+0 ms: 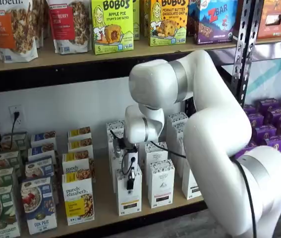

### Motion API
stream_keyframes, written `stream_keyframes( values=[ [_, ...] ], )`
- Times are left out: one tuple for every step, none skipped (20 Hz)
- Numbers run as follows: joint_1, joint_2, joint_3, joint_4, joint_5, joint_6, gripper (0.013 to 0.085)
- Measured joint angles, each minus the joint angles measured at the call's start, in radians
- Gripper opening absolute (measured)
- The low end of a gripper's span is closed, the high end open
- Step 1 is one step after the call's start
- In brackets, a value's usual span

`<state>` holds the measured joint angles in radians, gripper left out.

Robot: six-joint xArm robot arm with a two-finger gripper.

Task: Pick up the white box with a yellow strip in the middle, on the bottom shelf, the fourth box from the left

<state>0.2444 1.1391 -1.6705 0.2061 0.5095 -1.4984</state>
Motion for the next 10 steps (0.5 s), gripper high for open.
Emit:
stream_keyframes(
  values=[
    [0.000,-0.001,0.001,-0.001,0.000,0.001,0.0690],
    [0.000,-0.002,0.005,-0.002,-0.004,0.001,0.0690],
    [0.000,-0.003,0.006,-0.002,-0.006,0.001,0.0690],
    [0.000,-0.003,0.006,-0.003,-0.003,0.002,0.0690],
    [0.000,-0.003,0.005,-0.003,0.000,0.002,0.0690],
    [0.000,-0.003,0.005,-0.002,0.003,0.001,0.0690],
    [0.000,-0.003,0.005,0.001,0.005,-0.001,0.0690],
    [0.000,-0.004,0.005,0.004,0.005,-0.004,0.0650],
    [0.000,-0.004,0.006,0.005,0.004,-0.005,0.0650],
    [0.000,-0.005,0.008,0.004,0.002,-0.004,0.0610]
  ],
)
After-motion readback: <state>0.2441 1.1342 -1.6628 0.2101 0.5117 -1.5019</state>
